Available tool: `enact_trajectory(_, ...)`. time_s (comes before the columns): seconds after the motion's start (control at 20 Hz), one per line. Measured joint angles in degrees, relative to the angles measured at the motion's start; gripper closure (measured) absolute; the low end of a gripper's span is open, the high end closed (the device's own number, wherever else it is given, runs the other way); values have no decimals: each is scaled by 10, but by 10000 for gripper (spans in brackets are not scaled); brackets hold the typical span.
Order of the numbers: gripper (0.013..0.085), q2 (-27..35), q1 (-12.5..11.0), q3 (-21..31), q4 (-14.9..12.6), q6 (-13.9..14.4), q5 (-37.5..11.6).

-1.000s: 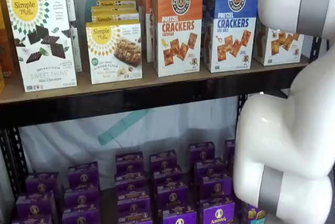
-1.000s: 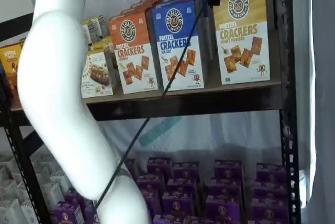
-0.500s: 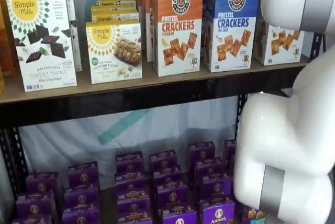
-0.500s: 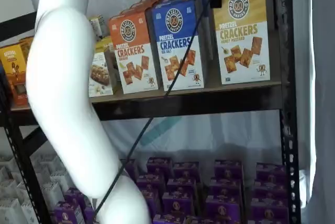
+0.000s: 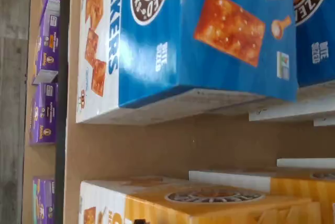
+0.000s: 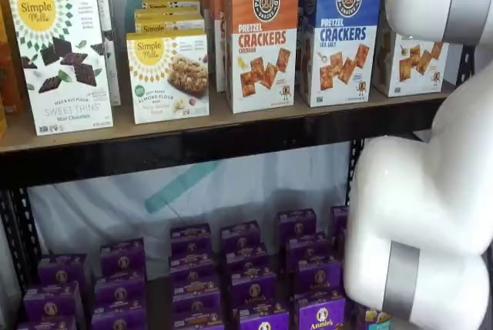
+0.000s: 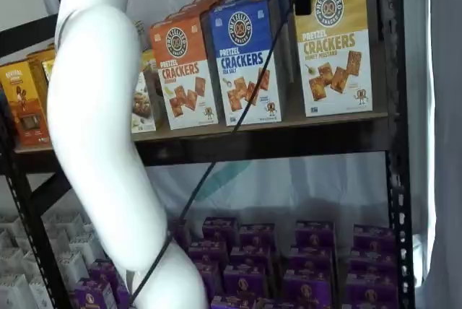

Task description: Retrieve the yellow and white box located on the top shelf, the sixth one from the left

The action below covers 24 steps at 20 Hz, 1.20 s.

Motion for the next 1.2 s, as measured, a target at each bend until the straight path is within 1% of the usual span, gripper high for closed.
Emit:
enact_trajectory(0.35,130,12,7,-9,-18,1,3)
enact_trajectory(0.5,130,20,9,-22,-26,5,17)
enact_trajectory(0.7,130,43,18,-61,-60,13,61)
enact_trajectory(1.2,130,72,37,-114,-115,25,125)
